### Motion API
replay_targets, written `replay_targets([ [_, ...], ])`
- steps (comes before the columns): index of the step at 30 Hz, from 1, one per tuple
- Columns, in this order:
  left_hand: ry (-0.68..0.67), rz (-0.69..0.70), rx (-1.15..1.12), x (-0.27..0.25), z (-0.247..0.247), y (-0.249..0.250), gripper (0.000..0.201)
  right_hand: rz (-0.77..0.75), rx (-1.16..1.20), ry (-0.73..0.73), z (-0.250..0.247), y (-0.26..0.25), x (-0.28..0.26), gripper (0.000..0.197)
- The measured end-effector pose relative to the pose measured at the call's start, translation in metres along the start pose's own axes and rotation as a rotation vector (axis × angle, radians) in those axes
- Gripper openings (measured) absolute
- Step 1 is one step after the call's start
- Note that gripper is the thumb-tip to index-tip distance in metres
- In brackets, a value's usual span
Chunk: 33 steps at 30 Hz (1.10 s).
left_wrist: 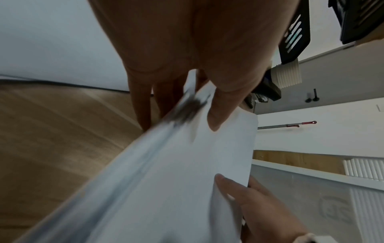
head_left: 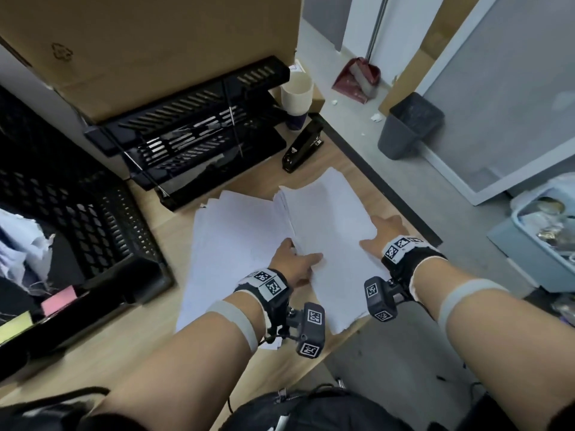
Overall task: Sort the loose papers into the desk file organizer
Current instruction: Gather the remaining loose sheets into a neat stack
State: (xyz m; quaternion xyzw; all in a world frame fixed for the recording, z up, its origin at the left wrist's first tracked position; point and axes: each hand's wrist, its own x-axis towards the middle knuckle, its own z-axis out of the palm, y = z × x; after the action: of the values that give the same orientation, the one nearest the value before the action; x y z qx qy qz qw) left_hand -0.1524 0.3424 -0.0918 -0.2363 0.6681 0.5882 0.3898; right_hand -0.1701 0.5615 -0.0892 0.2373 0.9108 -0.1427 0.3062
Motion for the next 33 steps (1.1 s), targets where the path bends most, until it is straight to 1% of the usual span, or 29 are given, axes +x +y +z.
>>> replay_targets([
  [1,0.016,0.006,0.025,0.005,0.001,-0.004,0.062,-0.009,0.036,-0.03,0.003,0.0,-0.001,0.062],
  [2,0.038,0.017,0.063,0.008,0.001,-0.007,0.066,-0.024,0.076,-0.05,0.006,0.003,0.001,0.061],
  [5,0.128,0.087,0.129,0.003,-0.003,-0.007,0.06,-0.029,0.223,-0.072,0.011,0.007,-0.007,0.049],
  [6,0.15,0.119,0.124,0.003,-0.006,-0.007,0.064,-0.04,0.292,-0.062,0.012,0.007,-0.012,0.046],
  [7,0.156,0.137,0.108,-0.001,-0.012,-0.005,0.072,-0.049,0.369,-0.049,0.013,0.006,-0.018,0.046],
  [9,0.165,0.181,0.091,-0.004,-0.027,0.0,0.084,-0.075,0.537,-0.02,0.016,0.002,-0.028,0.052],
  [11,0.159,0.195,0.152,-0.004,-0.049,0.005,0.082,-0.101,0.662,-0.038,0.017,-0.009,-0.042,0.056],
  [13,0.186,0.214,0.252,-0.002,-0.077,0.007,0.068,-0.151,0.665,-0.105,0.023,-0.026,-0.053,0.054],
  [15,0.252,0.193,0.332,-0.004,-0.104,0.01,0.047,-0.219,0.657,-0.186,0.034,-0.046,-0.062,0.053],
  [17,0.318,0.154,0.403,-0.009,-0.127,0.008,0.03,-0.222,0.619,-0.24,0.049,-0.067,-0.067,0.046],
  [18,0.341,0.128,0.46,-0.007,-0.138,0.004,0.028,-0.213,0.575,-0.243,0.057,-0.077,-0.067,0.041],
  [19,0.365,0.092,0.517,-0.007,-0.146,-0.001,0.032,-0.2,0.504,-0.234,0.064,-0.086,-0.069,0.036],
  [21,0.409,0.025,0.61,-0.003,-0.161,-0.016,0.045,-0.155,0.407,-0.188,0.076,-0.101,-0.069,0.037],
  [23,0.445,0.019,0.632,-0.002,-0.169,-0.027,0.054,-0.121,0.428,-0.169,0.083,-0.113,-0.071,0.041],
  [25,0.48,0.04,0.638,-0.005,-0.169,-0.033,0.062,-0.083,0.47,-0.153,0.089,-0.123,-0.075,0.043],
  [26,0.496,0.05,0.646,-0.007,-0.167,-0.034,0.065,-0.078,0.475,-0.127,0.092,-0.127,-0.077,0.048],
  [29,0.537,0.089,0.64,-0.012,-0.167,-0.042,0.063,-0.045,0.524,-0.085,0.101,-0.135,-0.085,0.06],
  [31,0.535,0.115,0.601,-0.014,-0.168,-0.047,0.061,-0.008,0.557,-0.11,0.1,-0.141,-0.093,0.059],
  [33,0.523,0.127,0.596,-0.015,-0.168,-0.05,0.061,0.051,0.547,-0.158,0.097,-0.142,-0.1,0.051],
])
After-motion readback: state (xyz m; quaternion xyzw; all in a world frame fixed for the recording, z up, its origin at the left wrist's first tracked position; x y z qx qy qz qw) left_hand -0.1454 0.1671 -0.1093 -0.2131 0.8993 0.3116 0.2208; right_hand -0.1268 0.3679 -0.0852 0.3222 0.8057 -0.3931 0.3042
